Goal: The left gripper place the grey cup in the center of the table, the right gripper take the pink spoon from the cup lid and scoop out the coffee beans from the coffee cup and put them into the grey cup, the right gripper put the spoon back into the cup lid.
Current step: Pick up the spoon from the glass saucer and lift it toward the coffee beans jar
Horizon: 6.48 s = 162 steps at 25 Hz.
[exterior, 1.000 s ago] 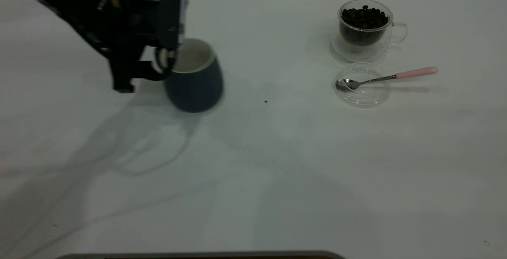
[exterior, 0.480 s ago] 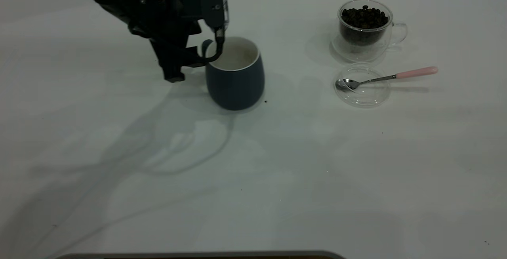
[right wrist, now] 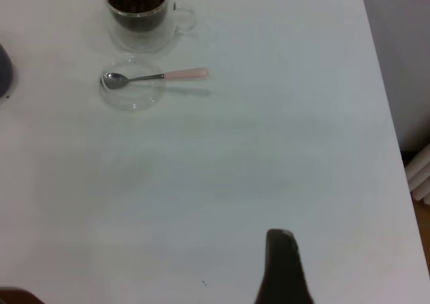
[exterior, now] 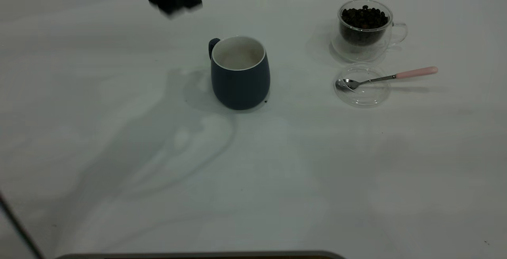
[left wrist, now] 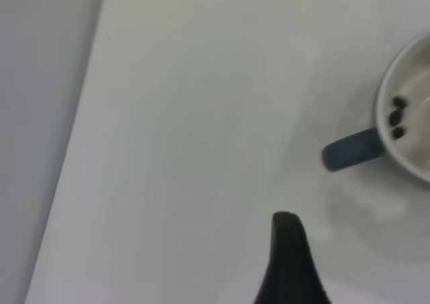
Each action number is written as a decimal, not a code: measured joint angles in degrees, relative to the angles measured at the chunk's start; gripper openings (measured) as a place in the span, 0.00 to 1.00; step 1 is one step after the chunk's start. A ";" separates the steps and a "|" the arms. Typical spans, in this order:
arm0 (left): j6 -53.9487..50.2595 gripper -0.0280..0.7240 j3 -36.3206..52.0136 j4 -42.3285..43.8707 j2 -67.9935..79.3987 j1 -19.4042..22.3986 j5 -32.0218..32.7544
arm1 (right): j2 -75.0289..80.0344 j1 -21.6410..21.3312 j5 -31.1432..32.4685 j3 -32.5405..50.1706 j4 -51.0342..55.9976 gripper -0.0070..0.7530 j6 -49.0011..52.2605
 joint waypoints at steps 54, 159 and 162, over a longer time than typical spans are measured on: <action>-53.65 0.82 34.64 9.38 -110.25 21.82 60.33 | 0.00 0.00 0.00 0.00 0.00 0.78 0.00; -53.71 0.82 38.36 8.28 -110.25 26.00 59.14 | 141.58 -15.31 -9.00 -51.74 62.57 0.78 -53.51; -53.71 0.82 38.36 8.28 -110.25 26.00 59.14 | 143.18 -15.31 -9.67 -52.04 64.77 0.78 -55.40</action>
